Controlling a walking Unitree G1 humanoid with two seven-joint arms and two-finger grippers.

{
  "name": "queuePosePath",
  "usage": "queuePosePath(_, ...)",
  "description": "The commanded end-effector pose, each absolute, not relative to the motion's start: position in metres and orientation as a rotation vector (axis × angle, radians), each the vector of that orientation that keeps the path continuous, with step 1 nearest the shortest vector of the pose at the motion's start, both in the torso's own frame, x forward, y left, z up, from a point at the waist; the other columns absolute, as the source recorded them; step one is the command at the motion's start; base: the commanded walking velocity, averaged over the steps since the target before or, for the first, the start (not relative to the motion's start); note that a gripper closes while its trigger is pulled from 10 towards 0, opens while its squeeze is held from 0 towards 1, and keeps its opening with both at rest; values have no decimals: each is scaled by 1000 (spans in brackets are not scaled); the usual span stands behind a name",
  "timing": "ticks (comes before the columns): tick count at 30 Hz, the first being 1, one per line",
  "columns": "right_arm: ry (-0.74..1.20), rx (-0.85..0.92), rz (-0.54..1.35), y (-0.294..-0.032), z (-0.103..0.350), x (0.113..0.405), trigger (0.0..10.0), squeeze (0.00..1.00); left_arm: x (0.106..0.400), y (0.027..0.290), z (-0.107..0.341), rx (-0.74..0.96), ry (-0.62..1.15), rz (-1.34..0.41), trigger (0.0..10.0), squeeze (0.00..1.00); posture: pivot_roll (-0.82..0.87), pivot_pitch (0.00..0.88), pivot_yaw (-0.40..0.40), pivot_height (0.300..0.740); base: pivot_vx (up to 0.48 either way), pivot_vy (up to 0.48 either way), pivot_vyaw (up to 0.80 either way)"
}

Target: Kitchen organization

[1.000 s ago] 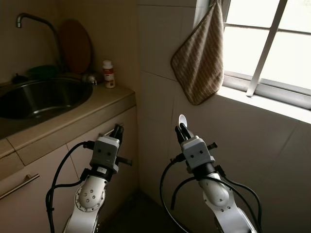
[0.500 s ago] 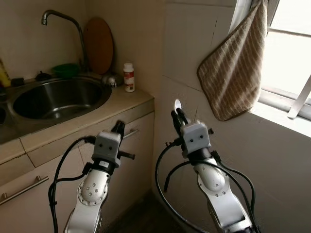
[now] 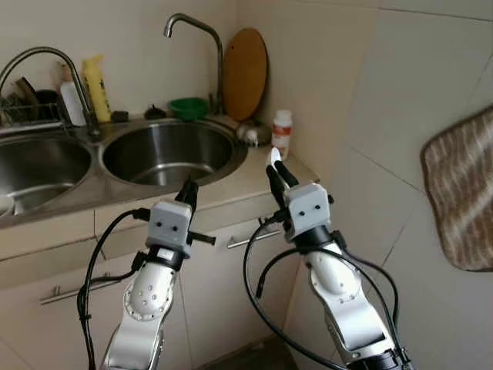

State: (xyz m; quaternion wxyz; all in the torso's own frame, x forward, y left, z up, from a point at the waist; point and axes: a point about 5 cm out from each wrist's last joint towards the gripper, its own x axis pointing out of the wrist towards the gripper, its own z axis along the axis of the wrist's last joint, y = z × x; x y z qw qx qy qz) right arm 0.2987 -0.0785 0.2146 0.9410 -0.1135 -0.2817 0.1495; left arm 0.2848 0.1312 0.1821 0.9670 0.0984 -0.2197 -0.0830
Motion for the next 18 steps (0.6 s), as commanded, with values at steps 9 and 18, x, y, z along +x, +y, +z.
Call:
queuePosePath(9, -554, -200, 310, -85, 214, 299, 10000, 0, 284, 121, 184, 174, -439, -205, 10000, 0, 57, 0, -37, 740, 0, 27, 800)
queuePosePath(18, -544, -179, 310, -86, 214, 301, 10000, 0, 285, 120, 185, 171, -437, -218, 10000, 0, 60, 0, -36, 740, 0, 480, 800)
